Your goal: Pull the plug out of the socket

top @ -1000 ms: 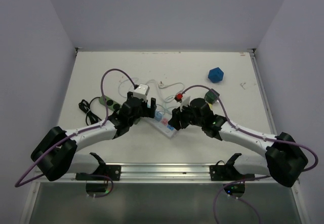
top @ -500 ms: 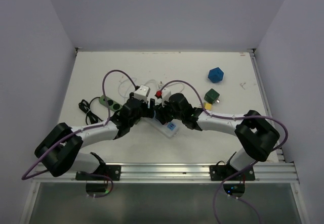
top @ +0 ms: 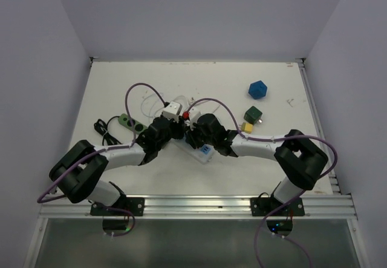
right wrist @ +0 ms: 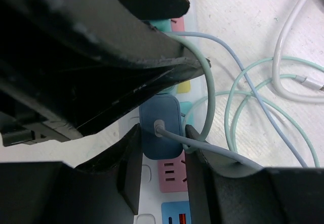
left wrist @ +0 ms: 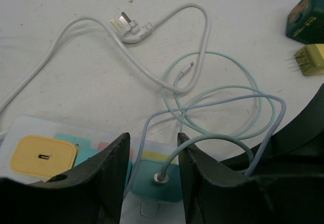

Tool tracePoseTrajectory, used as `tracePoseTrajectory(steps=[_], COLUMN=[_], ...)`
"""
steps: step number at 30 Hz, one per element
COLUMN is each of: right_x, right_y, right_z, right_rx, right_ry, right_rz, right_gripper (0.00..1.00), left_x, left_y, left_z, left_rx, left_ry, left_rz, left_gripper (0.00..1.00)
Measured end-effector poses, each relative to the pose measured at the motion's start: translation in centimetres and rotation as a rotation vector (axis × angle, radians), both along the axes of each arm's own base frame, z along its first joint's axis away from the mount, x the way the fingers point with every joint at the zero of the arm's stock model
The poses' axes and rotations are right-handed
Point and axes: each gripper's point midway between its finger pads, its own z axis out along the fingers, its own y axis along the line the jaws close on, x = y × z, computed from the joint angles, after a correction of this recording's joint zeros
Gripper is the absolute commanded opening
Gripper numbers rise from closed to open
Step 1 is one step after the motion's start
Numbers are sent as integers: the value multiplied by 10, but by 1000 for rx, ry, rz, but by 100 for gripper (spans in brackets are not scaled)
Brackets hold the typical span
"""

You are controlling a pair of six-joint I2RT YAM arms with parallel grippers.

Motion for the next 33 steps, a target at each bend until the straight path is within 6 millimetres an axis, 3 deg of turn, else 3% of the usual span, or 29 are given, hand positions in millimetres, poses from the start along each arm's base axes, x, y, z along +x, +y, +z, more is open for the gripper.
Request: tracePoseTrajectory(steps=[9, 17, 24, 33], right_x=[-11, -16, -6, -12], right_y=[-16, -30, -46, -51], right_z=[4, 3, 10, 6], right_rx=[-36, -48, 93, 105], right_ry=[-40, -79, 23, 77], right_rz=[15, 6, -42, -38], right_gripper=[4, 3, 4, 3], left_x=[-2, -7, -10, -15], left_y=[-22, -39, -45, -51], left_z=[-6, -7, -2, -7], left_rx=[-63, -125, -164, -161], left_ry=[18, 54, 53, 44], left_rz=[-73, -112, -114, -85], left_gripper=[25, 18, 11, 7])
